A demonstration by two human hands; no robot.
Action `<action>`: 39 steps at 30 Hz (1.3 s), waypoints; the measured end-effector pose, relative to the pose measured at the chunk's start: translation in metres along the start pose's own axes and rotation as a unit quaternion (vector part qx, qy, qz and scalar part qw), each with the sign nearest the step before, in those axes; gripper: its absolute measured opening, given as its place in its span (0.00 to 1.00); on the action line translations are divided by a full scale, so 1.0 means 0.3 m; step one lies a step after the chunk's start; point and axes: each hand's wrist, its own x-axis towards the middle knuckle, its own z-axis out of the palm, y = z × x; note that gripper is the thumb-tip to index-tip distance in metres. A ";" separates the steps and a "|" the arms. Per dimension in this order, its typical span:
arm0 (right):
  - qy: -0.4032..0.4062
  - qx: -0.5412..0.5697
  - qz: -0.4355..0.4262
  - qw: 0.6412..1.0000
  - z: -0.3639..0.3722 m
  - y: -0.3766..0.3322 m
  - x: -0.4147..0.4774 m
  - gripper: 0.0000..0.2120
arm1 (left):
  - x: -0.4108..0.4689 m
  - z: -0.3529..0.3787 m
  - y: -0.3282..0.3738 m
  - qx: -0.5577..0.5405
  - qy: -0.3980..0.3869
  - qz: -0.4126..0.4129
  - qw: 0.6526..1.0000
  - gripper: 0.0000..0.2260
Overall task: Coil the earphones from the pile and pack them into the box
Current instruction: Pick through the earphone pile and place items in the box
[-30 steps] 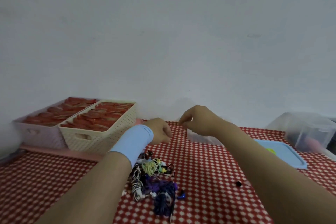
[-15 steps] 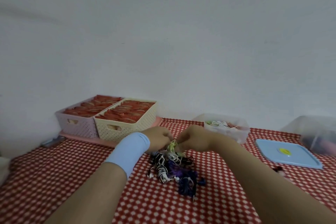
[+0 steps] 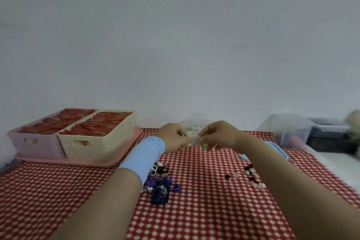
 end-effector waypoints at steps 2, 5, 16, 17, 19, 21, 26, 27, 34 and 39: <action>0.002 -0.057 0.020 0.998 -0.047 0.068 -0.031 0.07 | 0.017 0.070 0.053 0.048 -0.027 0.008 0.998 0.10; -0.011 -0.107 0.035 0.994 -0.080 0.161 -0.068 0.03 | 0.035 0.171 0.103 0.098 -0.078 0.022 0.992 0.08; -0.047 -0.226 0.071 0.970 -0.190 0.270 -0.136 0.09 | 0.074 0.256 0.133 0.164 -0.049 0.045 0.984 0.13; -0.056 -0.248 0.082 0.964 -0.188 0.278 -0.136 0.08 | 0.072 0.268 0.141 0.148 -0.052 0.057 0.986 0.13; -0.060 -0.286 0.097 0.951 -0.173 0.293 -0.136 0.07 | 0.069 0.298 0.152 0.133 -0.085 0.075 0.985 0.14; -0.049 -0.308 0.099 0.945 -0.152 0.307 -0.132 0.06 | 0.067 0.325 0.151 0.146 -0.122 0.079 0.979 0.13; -0.033 -0.316 0.103 0.943 -0.136 0.314 -0.129 0.05 | 0.076 0.340 0.110 0.152 -0.131 0.070 0.977 0.12; -0.028 -0.305 0.098 0.947 -0.136 0.307 -0.132 0.04 | 0.078 0.335 0.106 0.154 -0.127 0.071 0.977 0.11; 0.099 -0.006 0.036 0.994 -0.071 0.260 -0.144 0.03 | 0.063 0.340 0.075 -0.030 -0.016 0.067 0.997 0.03; 0.123 0.186 0.065 0.973 0.024 0.282 -0.163 0.04 | 0.025 0.379 0.045 -0.190 0.059 0.078 0.977 0.06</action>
